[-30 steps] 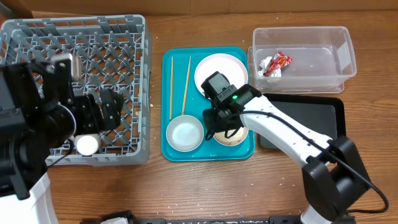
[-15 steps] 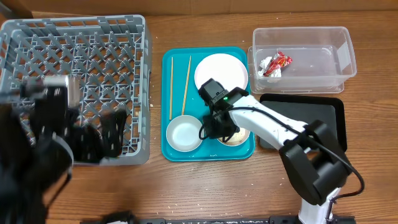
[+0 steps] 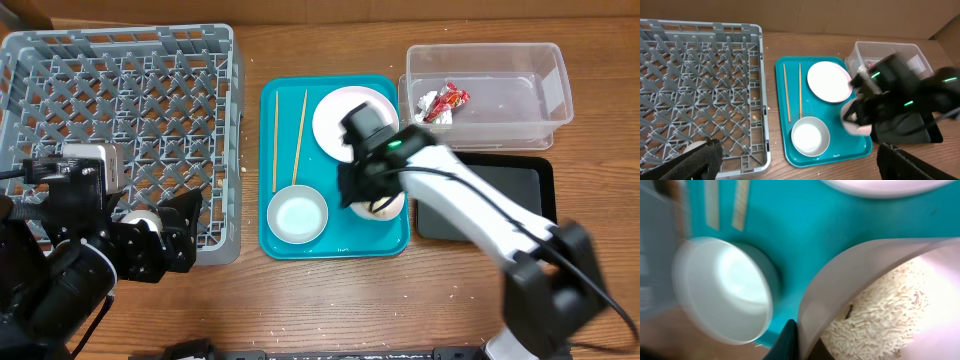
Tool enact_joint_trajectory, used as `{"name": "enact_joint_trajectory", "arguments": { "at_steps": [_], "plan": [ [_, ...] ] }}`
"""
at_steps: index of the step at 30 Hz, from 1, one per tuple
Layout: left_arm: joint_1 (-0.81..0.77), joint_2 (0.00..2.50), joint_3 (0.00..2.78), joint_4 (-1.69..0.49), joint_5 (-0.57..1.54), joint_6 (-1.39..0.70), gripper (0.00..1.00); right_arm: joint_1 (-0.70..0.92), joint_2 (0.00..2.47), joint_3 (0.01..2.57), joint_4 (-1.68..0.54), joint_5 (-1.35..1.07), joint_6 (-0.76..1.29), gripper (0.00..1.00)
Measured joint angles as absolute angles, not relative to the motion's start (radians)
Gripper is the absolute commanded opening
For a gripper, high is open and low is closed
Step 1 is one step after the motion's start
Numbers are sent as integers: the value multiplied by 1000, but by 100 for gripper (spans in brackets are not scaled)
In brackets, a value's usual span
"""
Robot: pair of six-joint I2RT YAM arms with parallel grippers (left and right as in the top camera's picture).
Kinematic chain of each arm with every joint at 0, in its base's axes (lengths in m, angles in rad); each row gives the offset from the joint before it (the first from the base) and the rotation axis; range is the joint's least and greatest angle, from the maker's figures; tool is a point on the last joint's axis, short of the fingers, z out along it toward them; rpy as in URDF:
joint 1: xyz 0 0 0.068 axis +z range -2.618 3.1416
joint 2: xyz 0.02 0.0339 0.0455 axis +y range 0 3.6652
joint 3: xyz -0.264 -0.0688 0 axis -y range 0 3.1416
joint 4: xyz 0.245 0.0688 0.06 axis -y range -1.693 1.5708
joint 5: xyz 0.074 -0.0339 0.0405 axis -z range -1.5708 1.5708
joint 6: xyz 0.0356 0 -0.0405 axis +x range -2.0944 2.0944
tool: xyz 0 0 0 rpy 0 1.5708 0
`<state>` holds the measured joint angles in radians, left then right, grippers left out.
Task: Sort waste into correct bins and load items into the dishwasher
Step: 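Tip the pink bowl over the black tray to dump the rice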
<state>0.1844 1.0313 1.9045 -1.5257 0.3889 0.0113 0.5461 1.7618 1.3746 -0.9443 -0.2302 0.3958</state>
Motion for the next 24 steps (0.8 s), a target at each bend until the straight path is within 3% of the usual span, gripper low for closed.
{"name": "enact_joint_trajectory", "arguments": {
  "at_steps": [5, 15, 24],
  "plan": [
    [184, 1032, 1905, -1526, 389, 11, 100, 323, 1647, 1405, -971, -395, 383, 4],
    [184, 1031, 1905, -1526, 389, 11, 100, -87, 1641, 1313, -1059, -753, 233, 4],
    [184, 1031, 1905, -1526, 389, 11, 100, -302, 1643, 1032, -864, -1147, 30, 4]
  ]
}}
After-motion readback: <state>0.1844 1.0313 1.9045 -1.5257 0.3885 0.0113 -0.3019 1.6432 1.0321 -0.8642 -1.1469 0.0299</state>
